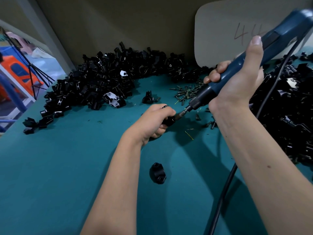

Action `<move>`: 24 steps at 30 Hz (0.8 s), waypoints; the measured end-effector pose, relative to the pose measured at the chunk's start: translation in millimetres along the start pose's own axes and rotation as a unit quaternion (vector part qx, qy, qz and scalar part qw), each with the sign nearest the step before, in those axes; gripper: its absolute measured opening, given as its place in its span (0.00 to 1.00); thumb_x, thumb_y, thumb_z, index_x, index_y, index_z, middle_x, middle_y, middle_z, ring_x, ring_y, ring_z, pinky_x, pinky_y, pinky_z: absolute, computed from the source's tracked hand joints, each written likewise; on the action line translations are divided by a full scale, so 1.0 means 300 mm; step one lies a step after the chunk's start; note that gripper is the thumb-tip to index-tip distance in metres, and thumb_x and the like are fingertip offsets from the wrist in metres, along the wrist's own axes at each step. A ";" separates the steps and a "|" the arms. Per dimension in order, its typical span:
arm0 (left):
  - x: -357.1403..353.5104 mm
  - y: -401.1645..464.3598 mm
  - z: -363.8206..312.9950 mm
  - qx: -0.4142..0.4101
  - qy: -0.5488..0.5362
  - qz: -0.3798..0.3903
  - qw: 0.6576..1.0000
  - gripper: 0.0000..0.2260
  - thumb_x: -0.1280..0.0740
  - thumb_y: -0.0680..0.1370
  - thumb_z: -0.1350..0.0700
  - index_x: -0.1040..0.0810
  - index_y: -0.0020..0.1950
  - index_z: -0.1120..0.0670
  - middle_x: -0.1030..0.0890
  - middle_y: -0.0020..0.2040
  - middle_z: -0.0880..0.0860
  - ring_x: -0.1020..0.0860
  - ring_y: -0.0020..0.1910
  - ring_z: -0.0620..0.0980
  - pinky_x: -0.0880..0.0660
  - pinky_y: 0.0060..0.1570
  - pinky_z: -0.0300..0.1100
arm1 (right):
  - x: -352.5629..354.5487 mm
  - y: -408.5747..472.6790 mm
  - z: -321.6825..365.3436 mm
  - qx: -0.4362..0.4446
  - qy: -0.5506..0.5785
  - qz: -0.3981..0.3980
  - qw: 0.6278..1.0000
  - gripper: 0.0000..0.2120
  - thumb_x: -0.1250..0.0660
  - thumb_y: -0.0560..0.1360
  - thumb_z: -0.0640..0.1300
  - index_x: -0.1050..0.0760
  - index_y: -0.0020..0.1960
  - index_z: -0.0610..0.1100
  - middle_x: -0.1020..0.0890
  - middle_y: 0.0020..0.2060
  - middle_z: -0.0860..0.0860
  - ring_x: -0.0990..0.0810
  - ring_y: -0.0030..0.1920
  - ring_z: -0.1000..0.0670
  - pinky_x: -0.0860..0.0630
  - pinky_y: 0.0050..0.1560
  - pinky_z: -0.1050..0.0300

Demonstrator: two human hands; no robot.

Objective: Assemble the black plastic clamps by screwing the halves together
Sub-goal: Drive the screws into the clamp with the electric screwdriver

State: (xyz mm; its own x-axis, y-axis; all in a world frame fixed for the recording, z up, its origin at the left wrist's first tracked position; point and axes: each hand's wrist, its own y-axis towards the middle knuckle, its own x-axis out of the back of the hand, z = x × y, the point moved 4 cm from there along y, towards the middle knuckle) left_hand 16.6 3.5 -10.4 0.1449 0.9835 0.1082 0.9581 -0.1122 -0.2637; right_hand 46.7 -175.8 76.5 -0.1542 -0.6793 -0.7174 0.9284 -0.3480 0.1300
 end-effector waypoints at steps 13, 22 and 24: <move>-0.003 -0.004 -0.004 -0.002 0.003 -0.001 1.000 0.10 0.34 0.72 0.48 0.32 0.32 0.46 0.37 0.27 0.47 0.44 0.23 0.45 0.47 0.22 0.32 | 0.008 0.004 -0.010 -0.003 0.009 0.012 1.000 0.19 0.35 0.82 0.56 0.36 0.56 0.42 0.30 0.31 0.44 0.33 0.26 0.47 0.30 0.30 0.54; -0.004 -0.006 -0.006 0.004 0.015 0.000 1.000 0.12 0.34 0.73 0.47 0.29 0.30 0.45 0.36 0.27 0.47 0.44 0.24 0.45 0.47 0.22 0.32 | 0.014 0.002 -0.015 -0.011 0.015 0.010 1.000 0.19 0.35 0.82 0.56 0.36 0.57 0.42 0.30 0.31 0.45 0.33 0.26 0.47 0.30 0.30 0.54; -0.005 -0.005 -0.006 0.012 0.019 0.004 1.000 0.11 0.35 0.73 0.46 0.30 0.31 0.46 0.37 0.28 0.47 0.45 0.24 0.46 0.48 0.22 0.32 | 0.012 0.002 -0.014 -0.014 0.020 0.015 1.000 0.19 0.35 0.82 0.57 0.36 0.57 0.42 0.30 0.31 0.45 0.33 0.26 0.47 0.30 0.30 0.54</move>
State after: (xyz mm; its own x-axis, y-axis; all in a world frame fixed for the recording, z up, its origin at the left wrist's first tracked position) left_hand 15.4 2.0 -8.5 0.1630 0.9763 0.1423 0.9504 -0.1167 -0.2883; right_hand 48.3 -175.7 71.0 -0.1128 -0.6635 -0.7396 0.9415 -0.3093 0.1339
